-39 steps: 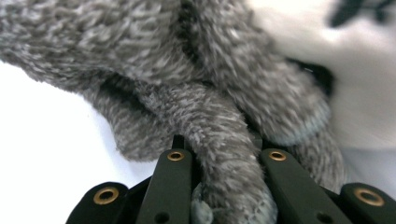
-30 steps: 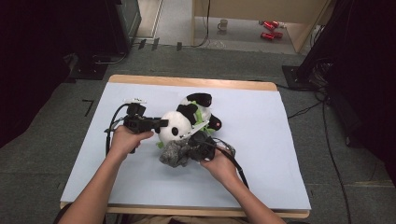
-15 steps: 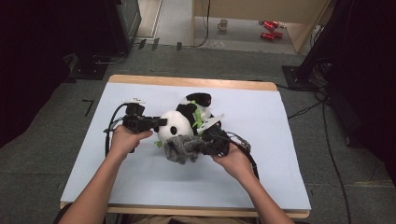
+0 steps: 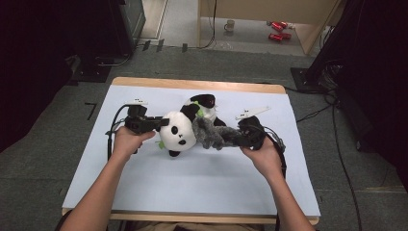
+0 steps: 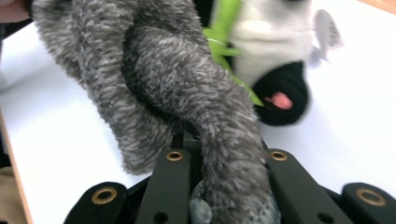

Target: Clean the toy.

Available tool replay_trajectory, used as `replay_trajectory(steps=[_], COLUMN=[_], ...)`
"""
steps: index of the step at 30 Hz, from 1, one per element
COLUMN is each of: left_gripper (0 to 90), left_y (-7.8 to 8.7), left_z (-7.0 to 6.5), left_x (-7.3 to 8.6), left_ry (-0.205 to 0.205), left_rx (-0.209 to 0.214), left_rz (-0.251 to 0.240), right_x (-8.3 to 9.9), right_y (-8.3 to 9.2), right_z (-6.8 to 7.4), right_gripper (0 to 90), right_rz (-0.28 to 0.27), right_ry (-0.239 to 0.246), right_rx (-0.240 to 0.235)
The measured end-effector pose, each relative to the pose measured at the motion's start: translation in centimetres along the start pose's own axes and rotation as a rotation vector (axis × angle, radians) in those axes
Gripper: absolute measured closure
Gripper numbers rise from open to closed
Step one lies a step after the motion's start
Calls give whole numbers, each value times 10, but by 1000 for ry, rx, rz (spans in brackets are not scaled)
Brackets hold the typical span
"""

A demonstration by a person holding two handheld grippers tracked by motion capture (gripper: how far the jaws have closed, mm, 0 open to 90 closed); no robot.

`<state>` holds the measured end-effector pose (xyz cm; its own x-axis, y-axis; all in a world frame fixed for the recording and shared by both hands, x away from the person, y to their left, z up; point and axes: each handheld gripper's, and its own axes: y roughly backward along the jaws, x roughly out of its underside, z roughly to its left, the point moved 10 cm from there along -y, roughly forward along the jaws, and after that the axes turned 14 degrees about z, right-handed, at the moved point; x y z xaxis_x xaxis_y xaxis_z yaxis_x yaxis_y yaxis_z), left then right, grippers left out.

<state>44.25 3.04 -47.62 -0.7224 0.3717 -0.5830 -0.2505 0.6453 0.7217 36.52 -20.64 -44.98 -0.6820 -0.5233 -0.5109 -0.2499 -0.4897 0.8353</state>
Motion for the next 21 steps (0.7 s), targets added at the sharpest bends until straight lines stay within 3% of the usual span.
replay_trajectory(steps=[3,7,10,12,16,18,21], left_gripper=[722,666,601,578,534,485,480], left_y=[0,0,2,4,4,4,5], left_z=[6,13,23,30,35,39,42], left_x=[-1,-3,-5,-4,-3,-3,-2], left_ry=[20,18,15,36,59,67,92], left_rx=[18,-6,-70,-96,-65,-78,-54], left_rz=[3,-23,-56,-55,-68,-76,-79], right_x=[8,25,34,38,50,55,64], right_y=[2,-4,-10,-13,-19,-21,-28], right_z=[-13,-33,-45,-53,-71,-80,-94], right_gripper=[801,801,798,799,799,795,794], right_rz=[25,56,64,59,84,81,102], right_ry=[-22,-86,-120,-136,-193,-214,-255], right_rx=[39,52,56,63,96,114,144])
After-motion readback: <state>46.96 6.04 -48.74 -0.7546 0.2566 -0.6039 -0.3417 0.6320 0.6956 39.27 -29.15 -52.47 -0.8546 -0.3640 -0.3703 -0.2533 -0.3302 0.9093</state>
